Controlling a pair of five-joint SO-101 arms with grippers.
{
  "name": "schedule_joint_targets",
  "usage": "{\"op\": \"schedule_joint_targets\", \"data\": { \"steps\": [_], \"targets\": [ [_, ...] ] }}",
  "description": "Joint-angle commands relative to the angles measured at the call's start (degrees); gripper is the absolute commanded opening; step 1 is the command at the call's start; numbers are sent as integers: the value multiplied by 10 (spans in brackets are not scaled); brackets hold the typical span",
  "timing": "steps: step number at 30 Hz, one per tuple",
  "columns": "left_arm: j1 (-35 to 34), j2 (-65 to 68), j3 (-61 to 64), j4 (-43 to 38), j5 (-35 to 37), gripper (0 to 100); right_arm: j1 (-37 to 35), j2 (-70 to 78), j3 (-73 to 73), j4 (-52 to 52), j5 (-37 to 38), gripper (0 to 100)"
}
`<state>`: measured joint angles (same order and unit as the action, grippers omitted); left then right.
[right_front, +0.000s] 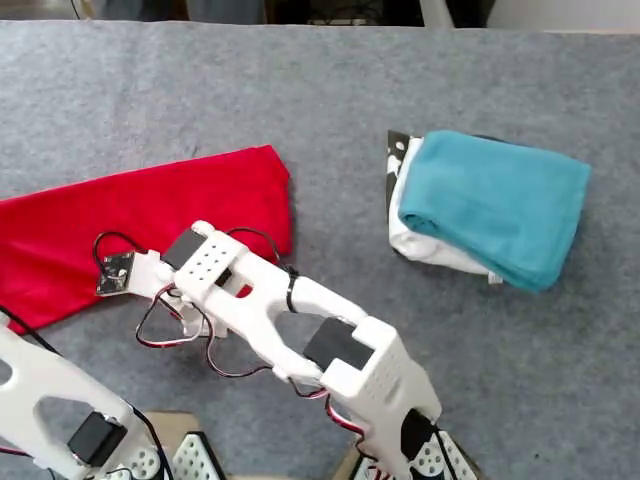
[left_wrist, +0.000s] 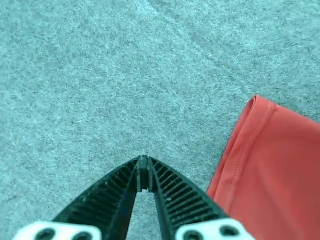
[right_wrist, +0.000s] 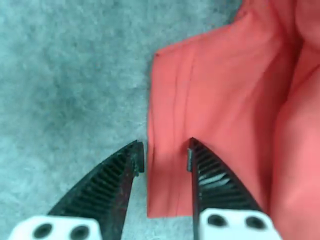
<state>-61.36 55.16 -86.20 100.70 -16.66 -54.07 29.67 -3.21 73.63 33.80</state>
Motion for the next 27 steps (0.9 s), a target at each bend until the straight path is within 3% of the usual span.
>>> {"op": "schedule_joint_targets", "data": {
  "steps": [1, 7, 12, 20, 23, 27],
  "targets": [
    [0, -37, -2, 4, 5, 29, 5, -15, 7, -25, -2, 163],
    [0, -37, -2, 4, 5, 29, 15, 35, -18, -12, 18, 150],
    [0, -37, -2, 4, 5, 29, 16, 48, -34, -4, 18, 14],
    [3, -40, -2, 4, 5, 29, 25, 48, -36, -4, 16, 14],
    [4, -40, -2, 4, 5, 29, 26, 49, -36, 11, 16, 42],
    [3, -40, -2, 4, 5, 29, 12, 47, -37, 34, 15, 200]
  ]
}}
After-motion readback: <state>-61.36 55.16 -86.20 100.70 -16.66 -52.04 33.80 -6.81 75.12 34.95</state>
